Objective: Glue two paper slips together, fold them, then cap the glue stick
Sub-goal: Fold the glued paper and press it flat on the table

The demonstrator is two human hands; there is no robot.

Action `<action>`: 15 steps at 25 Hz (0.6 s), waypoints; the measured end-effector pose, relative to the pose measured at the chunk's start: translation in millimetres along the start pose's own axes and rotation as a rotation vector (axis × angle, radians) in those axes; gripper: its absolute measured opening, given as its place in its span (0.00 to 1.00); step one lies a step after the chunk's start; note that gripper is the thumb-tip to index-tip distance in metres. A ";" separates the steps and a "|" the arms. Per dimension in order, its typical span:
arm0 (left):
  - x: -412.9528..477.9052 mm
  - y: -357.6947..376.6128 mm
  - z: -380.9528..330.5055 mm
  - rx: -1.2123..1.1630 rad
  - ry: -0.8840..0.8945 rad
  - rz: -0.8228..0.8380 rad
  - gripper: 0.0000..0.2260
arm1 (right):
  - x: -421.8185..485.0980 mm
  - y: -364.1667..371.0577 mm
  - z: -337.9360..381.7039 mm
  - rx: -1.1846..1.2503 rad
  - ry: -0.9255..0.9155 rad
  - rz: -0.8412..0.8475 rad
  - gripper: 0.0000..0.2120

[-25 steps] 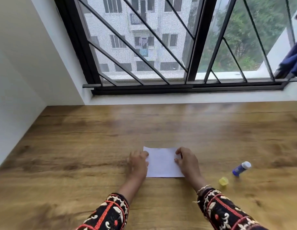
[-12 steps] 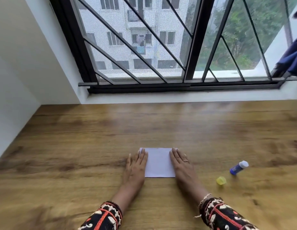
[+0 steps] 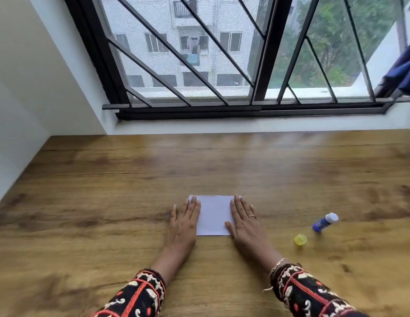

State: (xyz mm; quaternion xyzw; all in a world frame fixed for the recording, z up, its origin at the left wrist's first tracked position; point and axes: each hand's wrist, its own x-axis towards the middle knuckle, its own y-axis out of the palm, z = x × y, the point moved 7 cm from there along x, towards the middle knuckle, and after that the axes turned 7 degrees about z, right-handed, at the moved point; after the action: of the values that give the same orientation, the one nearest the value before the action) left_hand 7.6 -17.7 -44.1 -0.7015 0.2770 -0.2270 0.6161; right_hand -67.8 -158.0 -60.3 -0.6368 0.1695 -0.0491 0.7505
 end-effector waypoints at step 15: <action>5.3 -12.8 -79.9 -0.445 0.070 -0.141 0.26 | -74.0 -54.5 -47.5 0.115 -0.277 -0.487 0.19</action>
State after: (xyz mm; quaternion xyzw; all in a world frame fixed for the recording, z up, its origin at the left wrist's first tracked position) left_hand -39.8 -79.1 -20.5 -0.8295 0.2918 -0.2269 0.4188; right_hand -144.5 -191.3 0.7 -0.6159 -0.0955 -0.1499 0.7675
